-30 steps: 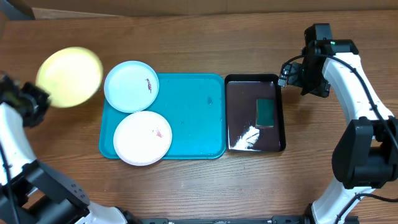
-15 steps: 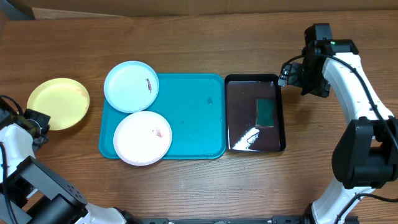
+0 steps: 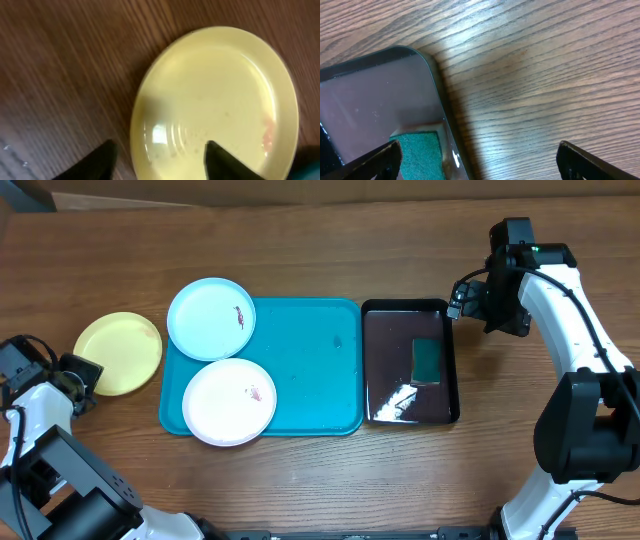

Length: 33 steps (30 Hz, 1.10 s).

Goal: Clean dirty plates on tray and stack at the side
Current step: 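Move the left gripper to the white plate and pinch its rim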

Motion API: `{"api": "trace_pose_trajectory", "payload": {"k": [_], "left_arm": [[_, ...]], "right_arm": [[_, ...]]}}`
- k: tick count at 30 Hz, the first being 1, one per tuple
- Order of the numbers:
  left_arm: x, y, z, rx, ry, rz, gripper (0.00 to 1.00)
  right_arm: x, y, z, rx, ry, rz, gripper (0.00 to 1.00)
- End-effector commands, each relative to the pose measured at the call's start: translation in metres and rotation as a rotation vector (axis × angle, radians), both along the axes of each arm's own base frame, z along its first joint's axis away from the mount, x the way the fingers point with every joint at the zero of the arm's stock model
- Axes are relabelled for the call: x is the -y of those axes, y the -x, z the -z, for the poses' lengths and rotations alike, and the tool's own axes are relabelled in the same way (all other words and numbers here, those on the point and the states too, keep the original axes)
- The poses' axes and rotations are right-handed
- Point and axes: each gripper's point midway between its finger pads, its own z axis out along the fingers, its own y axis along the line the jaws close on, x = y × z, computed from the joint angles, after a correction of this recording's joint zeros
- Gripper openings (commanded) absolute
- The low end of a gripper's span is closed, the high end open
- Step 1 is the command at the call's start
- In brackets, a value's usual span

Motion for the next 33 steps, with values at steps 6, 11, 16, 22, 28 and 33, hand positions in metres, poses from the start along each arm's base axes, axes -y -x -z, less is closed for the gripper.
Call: {"api": "trace_pose_trajectory", "payload": {"k": [6,11,16,22,28,33], "left_arm": [[0.064,-0.046,-0.067,0.147,0.220,0.277,0.75],[0.136,-0.044,-0.090,0.082,0.336,0.512,0.75],[0.187,-0.013,-0.061,-0.209,0.313,0.613,0.67],[0.190,0.023,-0.033,-0.554,0.057,0.619,0.70],[0.182,0.027,-0.025,-0.592,-0.009,0.542,0.67],[0.182,0.028,-0.013,-0.588,-0.013,0.550,0.59]], "right_arm": [[-0.001,-0.005,-0.009,0.032,-0.002,0.004,1.00],[-0.001,-0.006,-0.009,0.033,-0.002,0.004,1.00],[-0.001,-0.006,-0.009,0.035,-0.002,0.004,1.00],[-0.001,-0.006,-0.009,0.035,-0.002,0.004,1.00],[-0.001,-0.006,-0.009,0.035,-0.002,0.004,1.00],[-0.001,-0.006,-0.009,0.035,-0.002,0.004,1.00]]}}
